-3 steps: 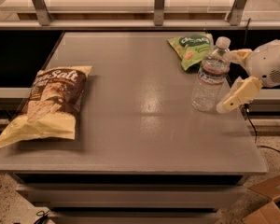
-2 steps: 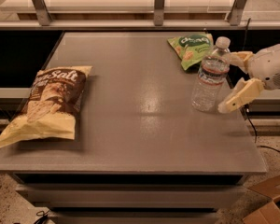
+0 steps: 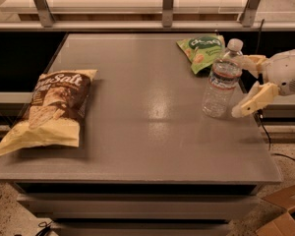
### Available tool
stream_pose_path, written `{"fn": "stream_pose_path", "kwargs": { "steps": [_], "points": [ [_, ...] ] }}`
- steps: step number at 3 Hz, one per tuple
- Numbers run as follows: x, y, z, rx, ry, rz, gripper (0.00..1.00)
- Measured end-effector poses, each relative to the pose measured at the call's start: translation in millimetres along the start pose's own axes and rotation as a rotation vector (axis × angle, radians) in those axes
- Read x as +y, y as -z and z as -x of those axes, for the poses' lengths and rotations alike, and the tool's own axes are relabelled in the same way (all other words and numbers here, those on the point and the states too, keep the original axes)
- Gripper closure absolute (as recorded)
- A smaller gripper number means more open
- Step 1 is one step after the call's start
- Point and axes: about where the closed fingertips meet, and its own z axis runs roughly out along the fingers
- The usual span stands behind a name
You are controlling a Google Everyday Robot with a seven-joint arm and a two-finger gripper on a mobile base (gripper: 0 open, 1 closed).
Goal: Move water bottle near brown chip bag
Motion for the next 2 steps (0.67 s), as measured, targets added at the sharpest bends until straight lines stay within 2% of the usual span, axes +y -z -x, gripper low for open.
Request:
{"fn": "stream_pose_path", "kwargs": {
  "steps": [1,2],
  "points": [
    [-0.2,1.8,6.6,-0.02,0.018,0.007,0.18],
    [-0.2,3.9,14.4,-0.03,0.04,0.01,0.42]
  ]
}}
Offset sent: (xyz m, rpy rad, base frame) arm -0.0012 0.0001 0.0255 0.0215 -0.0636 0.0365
